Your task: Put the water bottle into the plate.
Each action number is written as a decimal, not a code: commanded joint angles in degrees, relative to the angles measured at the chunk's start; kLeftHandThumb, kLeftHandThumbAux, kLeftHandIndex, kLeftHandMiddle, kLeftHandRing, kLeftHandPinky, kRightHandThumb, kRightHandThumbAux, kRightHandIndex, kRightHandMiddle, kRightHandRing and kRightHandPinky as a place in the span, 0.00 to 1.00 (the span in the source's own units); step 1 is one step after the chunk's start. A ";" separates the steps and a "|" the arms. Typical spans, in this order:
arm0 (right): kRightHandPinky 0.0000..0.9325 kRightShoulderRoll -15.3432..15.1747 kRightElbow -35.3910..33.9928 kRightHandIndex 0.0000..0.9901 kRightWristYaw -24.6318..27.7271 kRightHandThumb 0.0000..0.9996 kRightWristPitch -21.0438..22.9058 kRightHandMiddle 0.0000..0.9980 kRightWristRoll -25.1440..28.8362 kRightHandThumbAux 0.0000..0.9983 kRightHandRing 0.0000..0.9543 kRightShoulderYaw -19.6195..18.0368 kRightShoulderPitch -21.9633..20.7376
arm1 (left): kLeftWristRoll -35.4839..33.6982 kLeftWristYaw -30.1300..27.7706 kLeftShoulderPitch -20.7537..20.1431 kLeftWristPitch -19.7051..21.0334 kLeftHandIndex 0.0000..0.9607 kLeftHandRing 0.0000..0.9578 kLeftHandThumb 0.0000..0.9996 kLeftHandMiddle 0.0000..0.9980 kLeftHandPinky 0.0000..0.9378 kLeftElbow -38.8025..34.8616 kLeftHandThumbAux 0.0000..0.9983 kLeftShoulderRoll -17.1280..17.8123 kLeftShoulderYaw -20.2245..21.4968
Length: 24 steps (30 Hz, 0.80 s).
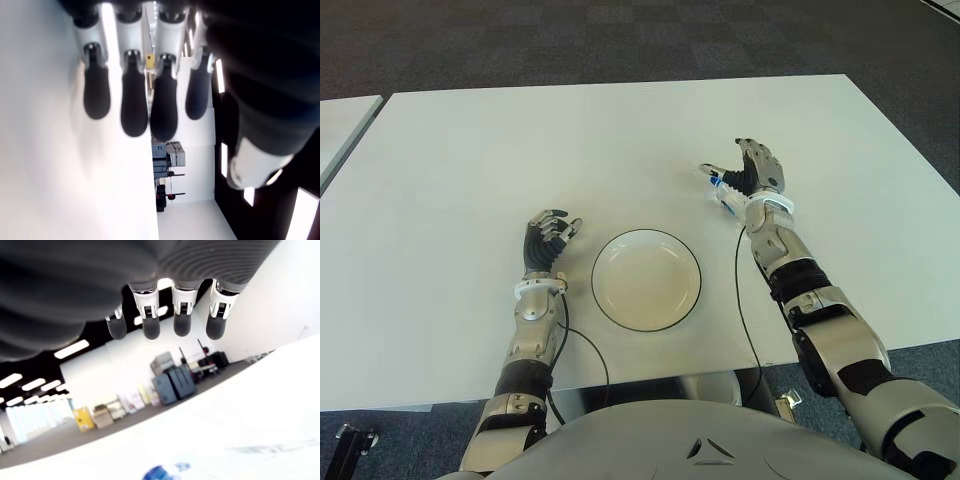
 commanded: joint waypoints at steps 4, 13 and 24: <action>0.00 1.31 8.96 0.00 -0.75 0.54 1.41 0.00 0.95 0.21 0.00 2.23 -2.37 | 0.25 0.29 1.05 1.90 0.45 0.61 0.71 0.61 0.60 -0.05 0.71 -0.45 -0.43; 0.00 2.39 19.01 0.00 -2.11 0.52 1.10 0.00 2.18 0.25 0.00 3.71 -4.56 | 0.48 0.38 0.85 2.29 0.45 0.61 0.71 0.61 0.61 -0.05 0.71 -0.27 -0.42; 0.00 4.14 25.30 0.00 0.26 0.50 4.72 0.00 2.41 0.32 0.00 6.21 -4.53 | 1.24 0.80 1.20 3.32 0.45 0.62 0.71 0.61 0.61 -1.79 0.72 -0.60 -0.79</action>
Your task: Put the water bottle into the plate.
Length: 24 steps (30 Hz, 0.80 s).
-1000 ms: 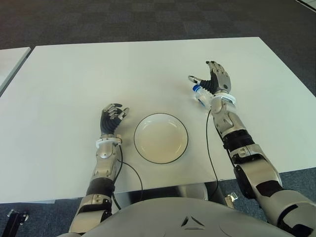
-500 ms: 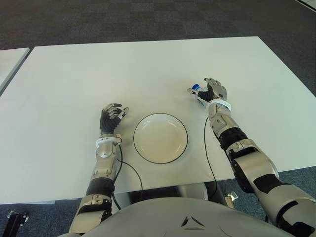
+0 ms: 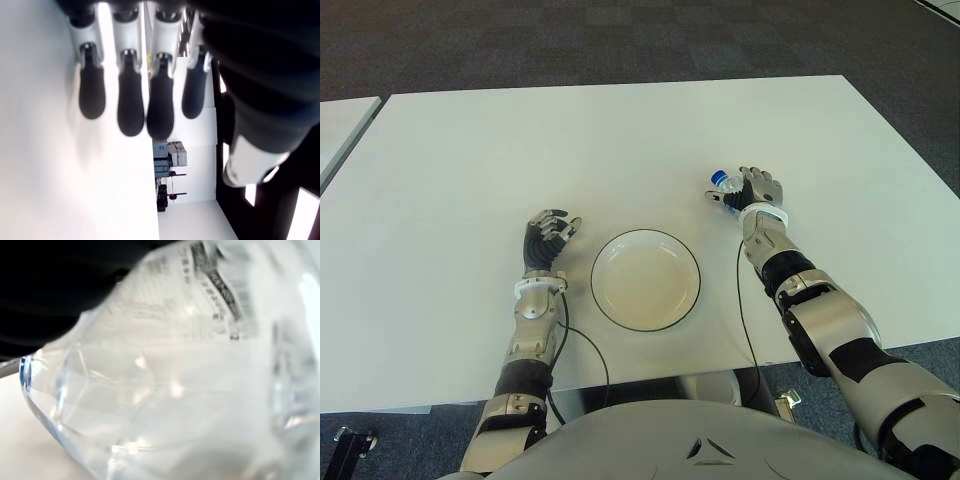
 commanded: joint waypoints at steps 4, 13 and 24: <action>0.00 2.37 4.43 0.00 3.97 0.50 3.75 0.00 1.85 0.33 0.00 1.36 2.48 | 0.43 0.42 0.97 2.69 0.45 0.61 0.71 0.61 0.60 -0.78 0.72 -0.43 -0.63; 0.00 3.05 7.61 0.00 4.94 0.50 6.00 0.00 3.07 0.34 0.00 0.91 2.92 | 0.16 -0.96 0.64 1.50 0.45 0.63 0.71 0.62 0.64 0.23 0.72 0.54 -0.68; 0.00 3.04 9.21 0.00 5.23 0.49 7.42 0.00 4.34 0.37 0.00 0.36 2.84 | 0.10 -1.87 0.07 -0.84 0.45 0.65 0.71 0.63 0.65 2.21 0.72 1.22 -0.61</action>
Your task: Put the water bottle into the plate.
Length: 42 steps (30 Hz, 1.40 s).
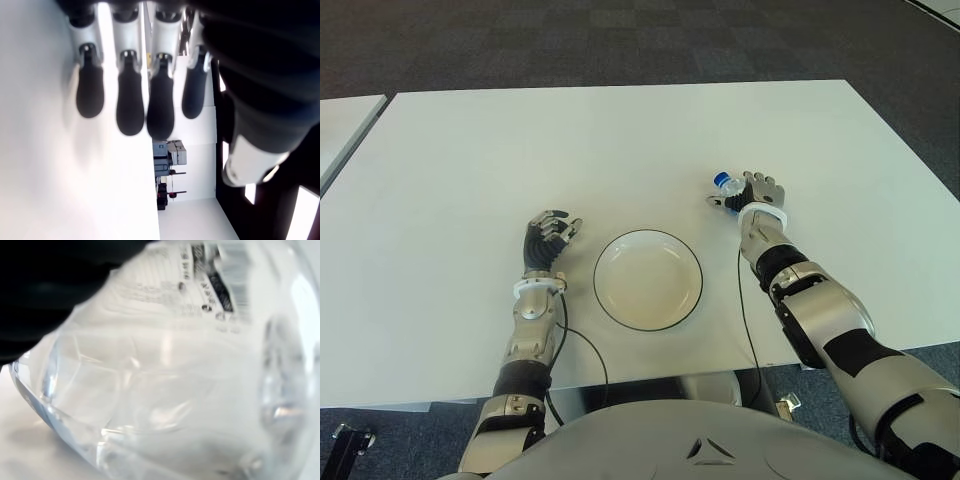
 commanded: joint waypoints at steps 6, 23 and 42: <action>0.00 0.77 4.13 0.00 3.63 0.49 1.84 0.00 3.03 0.41 0.00 -0.34 5.57 | 0.18 -0.29 -0.24 0.68 0.45 0.65 0.71 0.63 0.65 1.96 0.72 0.65 -0.35; 0.38 0.26 4.73 0.27 -2.01 0.54 -1.62 0.23 5.09 0.52 0.25 -3.01 6.76 | 0.01 -0.93 0.08 -0.81 0.45 0.66 0.71 0.64 0.66 1.73 0.72 0.86 -0.49; 0.83 0.73 4.61 0.44 -6.83 0.71 -4.04 0.74 8.00 0.71 0.77 -6.16 7.40 | -0.15 -1.05 0.20 -1.04 0.45 0.65 0.71 0.63 0.66 1.72 0.72 0.97 -0.34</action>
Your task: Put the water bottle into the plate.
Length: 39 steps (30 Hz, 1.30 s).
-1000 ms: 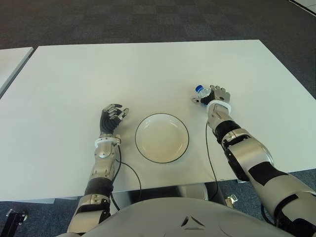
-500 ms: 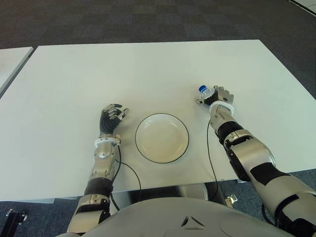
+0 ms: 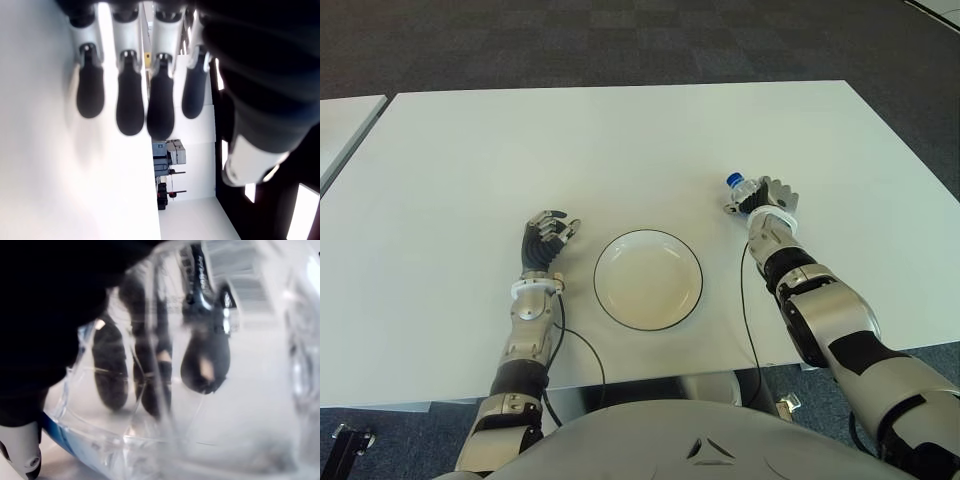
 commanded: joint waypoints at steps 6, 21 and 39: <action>0.85 1.78 2.85 0.44 1.35 0.71 -0.88 0.77 3.59 0.71 0.80 -1.32 6.43 | 0.79 -0.18 0.47 -0.44 0.45 0.66 0.71 0.64 0.66 0.55 0.72 0.34 -0.70; 0.86 1.67 1.73 0.44 0.87 0.71 -3.31 0.79 6.42 0.71 0.81 -4.00 6.70 | 0.47 -0.73 0.76 0.42 0.45 0.67 0.71 0.65 0.67 -0.20 0.72 0.20 -0.63; 0.90 0.83 -2.24 0.44 -6.05 0.71 -10.86 0.80 8.51 0.72 0.85 -6.18 8.58 | 1.02 0.76 0.86 1.63 0.45 0.65 0.71 0.64 0.65 -0.73 0.72 -0.23 -0.32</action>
